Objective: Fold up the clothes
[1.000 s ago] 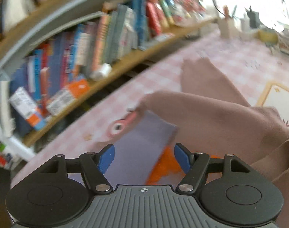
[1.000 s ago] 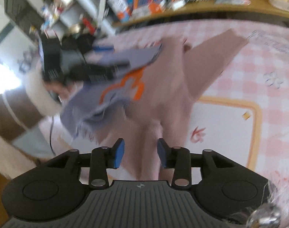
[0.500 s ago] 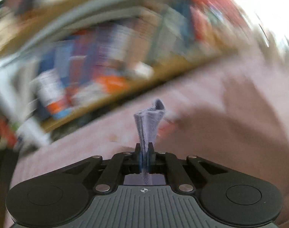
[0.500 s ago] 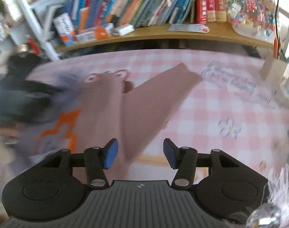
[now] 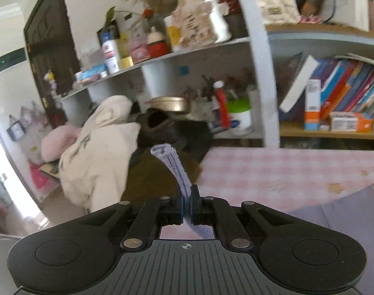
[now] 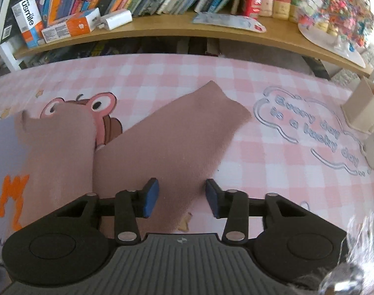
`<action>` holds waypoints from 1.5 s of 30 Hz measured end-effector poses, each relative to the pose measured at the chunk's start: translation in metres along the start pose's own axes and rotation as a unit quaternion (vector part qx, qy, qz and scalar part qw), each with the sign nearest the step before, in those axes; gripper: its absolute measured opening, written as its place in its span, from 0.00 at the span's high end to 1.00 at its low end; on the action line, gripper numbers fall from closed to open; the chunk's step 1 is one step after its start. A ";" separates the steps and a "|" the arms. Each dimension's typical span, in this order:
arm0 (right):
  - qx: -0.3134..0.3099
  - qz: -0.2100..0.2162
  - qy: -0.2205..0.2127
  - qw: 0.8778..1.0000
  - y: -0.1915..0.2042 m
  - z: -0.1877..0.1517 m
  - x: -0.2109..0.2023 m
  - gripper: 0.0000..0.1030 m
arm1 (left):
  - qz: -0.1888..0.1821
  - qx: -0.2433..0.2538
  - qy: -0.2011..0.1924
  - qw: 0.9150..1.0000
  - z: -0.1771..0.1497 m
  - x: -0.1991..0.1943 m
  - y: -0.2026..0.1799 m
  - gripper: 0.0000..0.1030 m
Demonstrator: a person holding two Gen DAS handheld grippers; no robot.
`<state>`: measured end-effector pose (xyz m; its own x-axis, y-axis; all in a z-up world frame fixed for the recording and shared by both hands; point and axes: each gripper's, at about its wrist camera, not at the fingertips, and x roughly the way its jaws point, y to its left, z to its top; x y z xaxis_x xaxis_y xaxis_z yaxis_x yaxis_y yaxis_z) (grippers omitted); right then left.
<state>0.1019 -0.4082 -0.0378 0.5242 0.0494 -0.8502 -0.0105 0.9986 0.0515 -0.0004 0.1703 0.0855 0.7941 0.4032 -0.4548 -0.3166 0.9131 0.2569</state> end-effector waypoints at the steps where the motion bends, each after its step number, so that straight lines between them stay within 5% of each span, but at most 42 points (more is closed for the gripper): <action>1: -0.001 -0.005 -0.005 1.000 0.002 0.000 0.000 0.86 | 0.000 -0.002 0.001 1.000 0.001 0.004 -0.001 0.95; 3: 0.001 -0.016 -0.015 1.000 0.005 0.001 -0.002 0.95 | -0.001 -0.005 0.003 1.000 0.003 0.012 -0.002 0.95; 7: 0.047 -0.079 -0.069 0.993 -0.008 -0.004 -0.018 0.96 | -0.008 -0.003 -0.008 1.000 0.009 0.021 -0.013 0.95; 12: 0.153 -0.161 -0.147 0.964 -0.053 -0.023 -0.061 0.96 | -0.009 -0.020 -0.013 1.000 0.015 0.029 -0.012 0.95; 18: 0.246 -0.186 -0.112 0.945 -0.101 -0.063 -0.068 0.96 | -0.017 -0.017 -0.003 1.000 0.015 0.039 -0.017 0.95; 20: 0.247 -0.180 -0.088 0.948 -0.102 -0.071 -0.064 0.94 | -0.020 -0.019 0.002 1.000 0.013 0.041 -0.018 0.95; 24: 0.213 -0.168 -0.069 0.960 -0.082 -0.079 -0.069 0.68 | -0.022 -0.008 0.016 1.000 0.006 0.043 -0.018 0.94; 31: 0.083 -0.039 -0.081 0.992 -0.006 -0.061 -0.084 0.67 | 0.007 -0.016 0.075 0.997 -0.024 0.046 0.007 0.87; 34: 0.025 0.000 -0.069 0.997 0.029 -0.053 -0.079 0.67 | 0.022 0.001 0.095 0.995 -0.033 0.038 0.010 0.73; 38: -0.023 0.020 -0.048 0.998 0.056 -0.046 -0.070 0.67 | 0.056 0.030 0.075 0.995 -0.041 0.009 0.011 0.33; 45: -0.057 0.027 -0.013 0.998 0.068 -0.055 -0.056 0.68 | 0.099 0.017 0.076 0.992 -0.046 -0.021 0.024 0.24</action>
<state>0.0249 -0.3417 -0.0153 0.5414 0.1040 -0.8343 -0.1347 0.9902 0.0360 -0.0484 0.1869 0.0616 0.6297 0.5818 -0.5147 -0.4393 0.8132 0.3818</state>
